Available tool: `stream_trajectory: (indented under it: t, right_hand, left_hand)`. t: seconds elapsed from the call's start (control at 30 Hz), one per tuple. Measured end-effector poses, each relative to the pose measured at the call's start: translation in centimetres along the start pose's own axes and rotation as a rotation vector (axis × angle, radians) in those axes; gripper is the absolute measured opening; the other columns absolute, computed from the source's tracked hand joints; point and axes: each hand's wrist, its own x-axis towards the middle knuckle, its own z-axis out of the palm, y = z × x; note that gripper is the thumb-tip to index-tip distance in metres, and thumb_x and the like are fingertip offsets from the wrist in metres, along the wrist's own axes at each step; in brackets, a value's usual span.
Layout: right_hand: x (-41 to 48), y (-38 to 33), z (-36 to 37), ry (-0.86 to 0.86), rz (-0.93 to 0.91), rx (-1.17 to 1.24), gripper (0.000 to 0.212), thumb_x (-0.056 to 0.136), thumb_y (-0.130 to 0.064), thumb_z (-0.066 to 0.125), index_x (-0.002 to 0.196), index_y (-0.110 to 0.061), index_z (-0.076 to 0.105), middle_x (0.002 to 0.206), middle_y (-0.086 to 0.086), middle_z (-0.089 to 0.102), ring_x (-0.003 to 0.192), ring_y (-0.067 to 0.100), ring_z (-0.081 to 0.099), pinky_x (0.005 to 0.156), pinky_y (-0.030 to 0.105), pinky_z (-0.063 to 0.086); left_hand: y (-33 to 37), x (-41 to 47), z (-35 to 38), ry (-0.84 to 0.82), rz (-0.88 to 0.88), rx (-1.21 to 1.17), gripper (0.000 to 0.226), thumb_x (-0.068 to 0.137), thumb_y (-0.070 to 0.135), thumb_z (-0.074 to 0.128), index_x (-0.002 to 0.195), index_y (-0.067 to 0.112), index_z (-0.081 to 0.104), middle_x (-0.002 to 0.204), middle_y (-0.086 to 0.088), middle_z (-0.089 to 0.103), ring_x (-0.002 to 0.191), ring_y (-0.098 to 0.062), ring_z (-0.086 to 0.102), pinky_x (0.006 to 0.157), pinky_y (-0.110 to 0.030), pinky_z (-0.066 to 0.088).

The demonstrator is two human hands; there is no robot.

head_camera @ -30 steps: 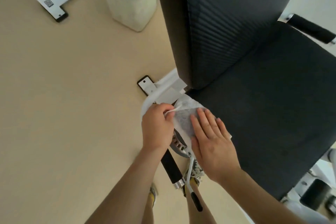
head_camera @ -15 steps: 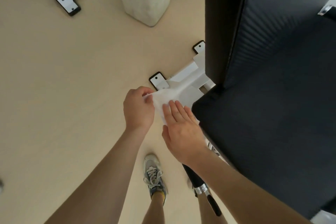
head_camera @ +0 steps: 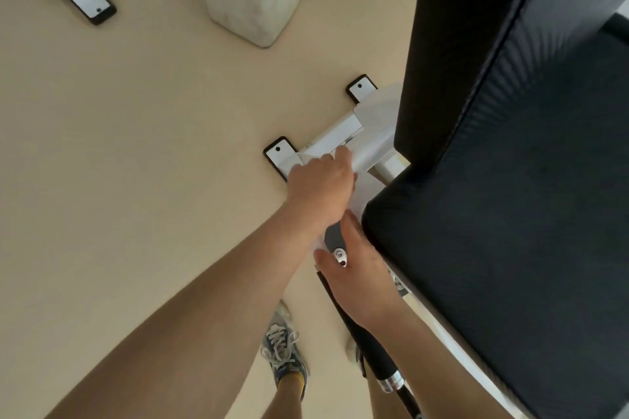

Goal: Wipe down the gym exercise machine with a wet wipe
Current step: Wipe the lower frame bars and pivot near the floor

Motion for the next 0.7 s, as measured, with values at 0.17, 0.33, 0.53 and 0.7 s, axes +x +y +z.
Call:
stream_trajectory:
  t: [0.17,0.33,0.53,0.7]
  right_hand:
    - [-0.2,-1.1,0.5,0.060,-0.043,0.043,0.055,0.095,-0.017,0.050,0.142,-0.034,0.029,0.117,-0.014,0.053,0.078,0.000,0.054,0.073,0.024,0.045]
    - [-1.6,-1.7,-0.3,0.125,-0.025,-0.056,0.051,0.099,-0.013,0.046,0.146,-0.025,0.032,0.132,-0.006,0.051,0.111,0.000,0.046,0.077,0.007,0.041]
    - [-2.8,-1.8,0.4,0.123,0.046,-0.050,0.058,0.102,-0.020,0.038,0.154,-0.033,0.017,0.157,-0.009,0.030,0.139,0.011,0.037,0.105,0.022,0.030]
    - [-2.7,-1.7,0.6,0.056,0.122,0.073,0.045,0.103,-0.021,0.034,0.145,-0.039,0.038,0.118,-0.002,0.063,0.105,0.020,0.062,0.095,0.044,0.051]
  left_hand:
    - [2.6,4.8,-1.7,-0.086,0.045,-0.154,0.035,0.103,0.042,0.031,0.114,0.010,0.040,0.067,0.004,0.044,0.057,-0.014,0.046,0.049,-0.030,0.024]
    - [0.0,-0.2,-0.9,-0.064,-0.061,-0.129,0.042,0.103,0.044,0.030,0.116,0.007,0.043,0.098,-0.011,0.062,0.098,-0.032,0.059,0.066,-0.036,0.034]
    - [-0.6,-6.9,0.3,-0.275,-0.484,-0.644,0.039,0.103,0.041,0.030,0.117,0.005,0.038,0.112,-0.018,0.063,0.105,-0.038,0.059,0.072,-0.035,0.037]
    - [1.4,-10.2,0.6,-0.373,-0.688,-1.029,0.052,0.101,0.052,0.026,0.110,0.006,0.048,0.090,-0.002,0.060,0.078,-0.020,0.057,0.065,-0.029,0.041]
